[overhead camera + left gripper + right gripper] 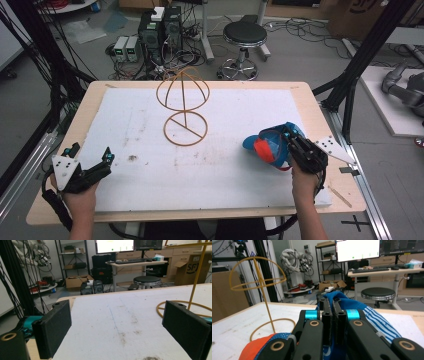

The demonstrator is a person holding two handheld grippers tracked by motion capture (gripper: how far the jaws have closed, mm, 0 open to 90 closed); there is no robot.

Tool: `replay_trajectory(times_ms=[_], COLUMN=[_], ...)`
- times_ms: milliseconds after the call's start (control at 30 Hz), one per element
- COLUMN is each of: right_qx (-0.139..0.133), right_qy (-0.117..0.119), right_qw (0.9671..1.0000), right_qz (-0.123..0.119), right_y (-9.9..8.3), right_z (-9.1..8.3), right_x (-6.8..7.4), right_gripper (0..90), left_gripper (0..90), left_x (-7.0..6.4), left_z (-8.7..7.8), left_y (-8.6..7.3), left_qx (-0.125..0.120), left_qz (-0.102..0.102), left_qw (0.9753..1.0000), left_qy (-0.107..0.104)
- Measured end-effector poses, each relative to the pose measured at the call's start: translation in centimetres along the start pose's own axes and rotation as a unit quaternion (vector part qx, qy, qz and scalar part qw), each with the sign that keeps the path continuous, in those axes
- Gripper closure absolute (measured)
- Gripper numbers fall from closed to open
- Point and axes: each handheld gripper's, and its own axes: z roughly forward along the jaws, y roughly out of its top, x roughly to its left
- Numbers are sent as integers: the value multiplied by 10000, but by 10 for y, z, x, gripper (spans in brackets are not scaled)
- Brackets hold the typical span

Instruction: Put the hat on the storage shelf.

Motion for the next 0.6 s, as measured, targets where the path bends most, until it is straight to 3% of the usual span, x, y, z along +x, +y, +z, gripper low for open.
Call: replay_trajectory(times_ms=[200,400,600], right_qx=[-241,-305,-416], right_qy=[22,143,150], right_qw=[9997,9993,9990], right_qz=[92,154,49], right_y=[12,20,32], right_z=[1,9,16], right_x=[3,6,12], right_gripper=[891,890,890], left_gripper=[91,91,91], left_x=[2,0,-1], left_z=[-1,0,0], left_y=[0,0,0], left_qx=[-28,-22,-31], left_qz=[-62,-21,-31], left_qw=[10000,10000,10000], left_qy=[44,-10,-16])
